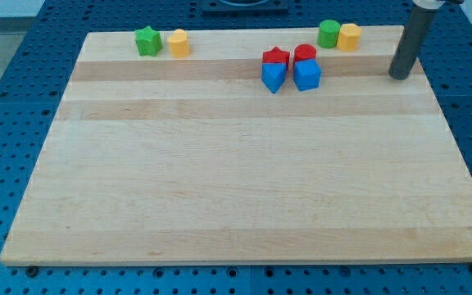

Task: Place the hexagon and green circle in a vertical line above the group of blocks

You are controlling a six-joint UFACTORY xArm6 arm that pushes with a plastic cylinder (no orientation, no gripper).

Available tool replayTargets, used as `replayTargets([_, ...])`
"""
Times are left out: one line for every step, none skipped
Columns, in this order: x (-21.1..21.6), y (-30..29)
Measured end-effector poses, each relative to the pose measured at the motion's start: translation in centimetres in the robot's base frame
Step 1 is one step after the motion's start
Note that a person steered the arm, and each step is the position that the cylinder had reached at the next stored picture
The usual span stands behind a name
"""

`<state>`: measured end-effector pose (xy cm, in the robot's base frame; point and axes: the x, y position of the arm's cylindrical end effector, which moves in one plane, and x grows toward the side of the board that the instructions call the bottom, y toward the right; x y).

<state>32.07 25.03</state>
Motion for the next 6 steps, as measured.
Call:
replayTargets([0.0, 0.0])
replayTargets([-0.4, 3.6])
replayTargets([-4.4, 5.0])
replayTargets([-8.8, 4.6])
replayTargets([-9.5, 1.5])
replayTargets([-9.5, -2.3])
